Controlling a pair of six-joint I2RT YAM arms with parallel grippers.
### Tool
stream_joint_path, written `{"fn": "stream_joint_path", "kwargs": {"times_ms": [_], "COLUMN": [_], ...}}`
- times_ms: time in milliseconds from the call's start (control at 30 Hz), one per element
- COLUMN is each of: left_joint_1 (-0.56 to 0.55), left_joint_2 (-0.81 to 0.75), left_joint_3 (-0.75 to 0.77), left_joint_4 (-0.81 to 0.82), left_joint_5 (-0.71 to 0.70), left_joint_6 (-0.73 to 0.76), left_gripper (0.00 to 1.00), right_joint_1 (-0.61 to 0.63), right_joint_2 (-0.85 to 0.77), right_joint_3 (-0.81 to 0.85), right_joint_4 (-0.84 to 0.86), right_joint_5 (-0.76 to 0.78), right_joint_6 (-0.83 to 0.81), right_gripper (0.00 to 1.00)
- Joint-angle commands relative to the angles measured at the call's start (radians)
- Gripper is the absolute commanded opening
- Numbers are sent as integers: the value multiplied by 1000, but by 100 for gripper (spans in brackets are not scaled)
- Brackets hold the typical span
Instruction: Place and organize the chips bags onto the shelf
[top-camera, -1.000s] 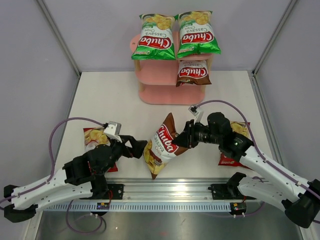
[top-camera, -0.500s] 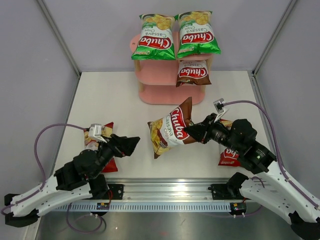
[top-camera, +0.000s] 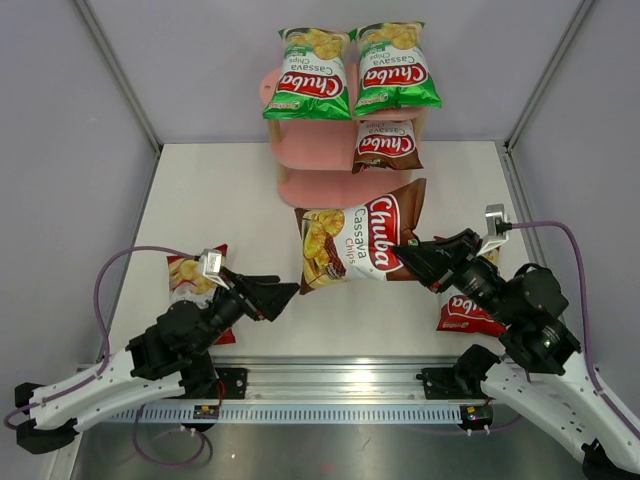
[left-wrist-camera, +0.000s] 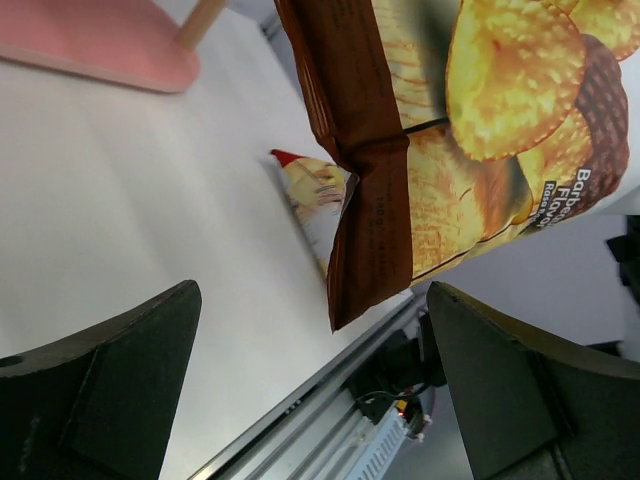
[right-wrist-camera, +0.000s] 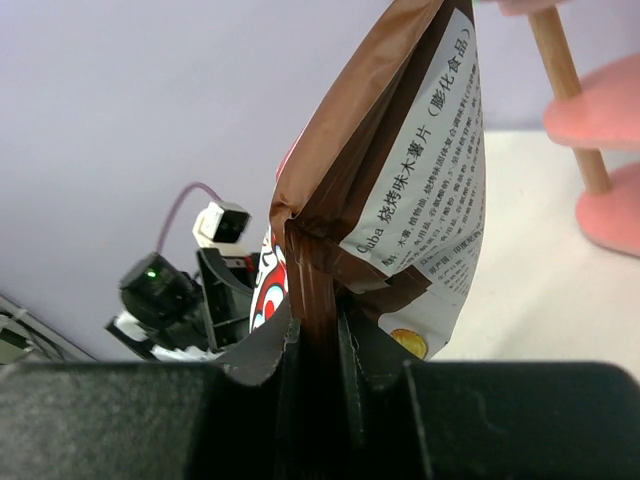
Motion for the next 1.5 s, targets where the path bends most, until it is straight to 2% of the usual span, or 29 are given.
{"fn": "stream_joint_path", "kwargs": {"times_ms": [0,267,400,567,633,667,733,767,900,933,967,1000,1033,1167,1200,1267,1467], "left_joint_1": [0,1,1,1,1,0,1,1,1,1,1,0,0,1,1,1,0], "left_joint_2": [6,121,176,185,173,169,164,159,139,132,127,113,106,96,99,106,113], "left_joint_3": [-32,-23,-9,-22,-20,-19,-3,0,7,7,7,6,3,10,15,26,61], "left_joint_4": [280,510,567,665,667,661,618,602,549,521,506,497,475,421,412,391,314], "left_joint_5": [169,382,435,453,452,456,461,470,541,556,573,582,590,628,639,660,696], "left_joint_6": [46,91,86,86,101,111,138,149,268,293,317,359,380,463,491,508,577], "left_gripper": [99,99,99,97,85,68,52,37,20,19,17,14,13,8,6,2,0], "right_joint_1": [7,7,7,7,7,5,7,7,7,7,5,7,7,7,7,5,7], "right_joint_2": [-44,-26,0,17,17,17,19,20,8,9,11,12,14,41,48,77,126], "right_joint_3": [-7,16,7,5,11,14,25,33,57,66,89,102,108,166,180,223,303], "right_joint_4": [163,260,321,326,280,263,207,189,94,27,-4,-31,-65,-163,-188,-280,-459], "right_joint_5": [-23,-183,-241,-266,-266,-264,-269,-270,-261,-255,-255,-255,-256,-290,-292,-283,-243], "right_joint_6": [60,152,220,209,186,163,139,117,76,68,51,51,53,73,74,70,62], "right_gripper": [0,0,0,0,0,0,0,0,0,1,24,42,53,80,89,98,100]}}
